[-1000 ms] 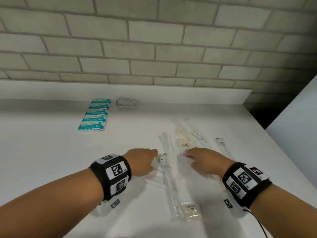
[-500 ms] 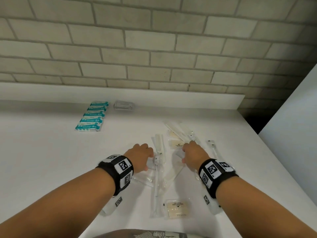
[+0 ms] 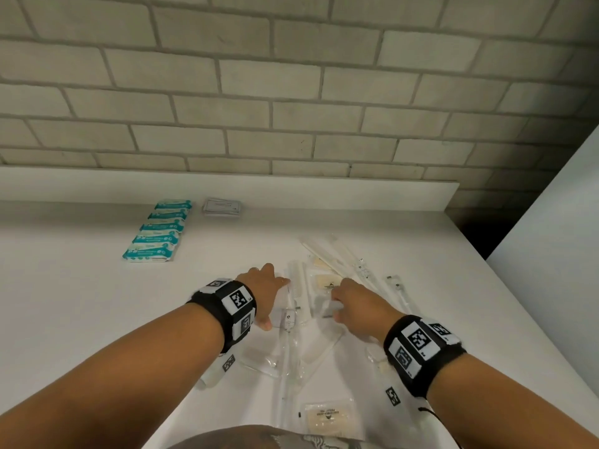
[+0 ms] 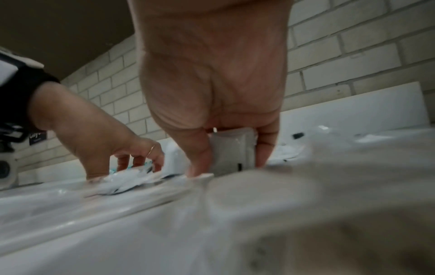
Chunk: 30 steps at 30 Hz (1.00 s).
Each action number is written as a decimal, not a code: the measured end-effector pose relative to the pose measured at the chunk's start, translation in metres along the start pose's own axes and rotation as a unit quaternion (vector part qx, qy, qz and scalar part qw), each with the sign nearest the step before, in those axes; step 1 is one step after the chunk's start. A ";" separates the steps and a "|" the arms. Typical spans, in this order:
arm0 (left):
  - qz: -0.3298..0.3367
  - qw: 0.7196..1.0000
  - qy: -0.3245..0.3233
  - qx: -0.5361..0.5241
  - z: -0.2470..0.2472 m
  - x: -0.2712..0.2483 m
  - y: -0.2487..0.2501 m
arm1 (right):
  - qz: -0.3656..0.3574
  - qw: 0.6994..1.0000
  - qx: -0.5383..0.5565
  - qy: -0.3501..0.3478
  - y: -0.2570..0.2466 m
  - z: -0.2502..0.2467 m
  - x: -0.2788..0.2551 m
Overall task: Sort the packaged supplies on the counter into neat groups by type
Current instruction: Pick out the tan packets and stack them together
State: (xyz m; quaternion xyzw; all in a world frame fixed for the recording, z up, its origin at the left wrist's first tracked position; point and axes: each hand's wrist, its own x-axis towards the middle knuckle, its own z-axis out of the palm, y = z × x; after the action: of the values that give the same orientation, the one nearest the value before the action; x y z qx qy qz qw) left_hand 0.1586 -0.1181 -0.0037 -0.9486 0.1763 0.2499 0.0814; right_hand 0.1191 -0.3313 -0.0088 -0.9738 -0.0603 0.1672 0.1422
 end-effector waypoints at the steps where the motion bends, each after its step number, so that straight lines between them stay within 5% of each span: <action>1: -0.002 1.000 0.004 0.017 -0.002 0.002 0.000 | 0.012 0.999 0.030 0.013 0.003 -0.005 -0.003; 6: -0.020 0.995 0.069 0.062 0.001 -0.002 0.000 | 0.092 0.991 0.084 0.055 0.029 -0.041 -0.002; 11: 0.022 0.996 0.086 -0.022 0.010 -0.009 -0.003 | 0.123 0.987 0.077 0.069 0.051 -0.052 0.006; 16: 0.031 0.996 0.067 -0.048 0.010 -0.014 0.003 | 0.119 0.988 -0.080 -0.062 0.037 -0.046 0.010; 30: -0.003 0.991 0.079 -0.110 0.016 -0.020 0.009 | 0.059 0.992 -0.097 -0.050 0.029 -0.029 0.026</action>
State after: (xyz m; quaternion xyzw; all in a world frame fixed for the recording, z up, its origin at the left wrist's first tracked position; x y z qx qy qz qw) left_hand 0.1318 -0.1170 -0.0083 -0.9691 0.1511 0.1914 -0.0370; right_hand 0.1551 -0.3617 0.0012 -0.9753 -0.0260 0.2169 0.0334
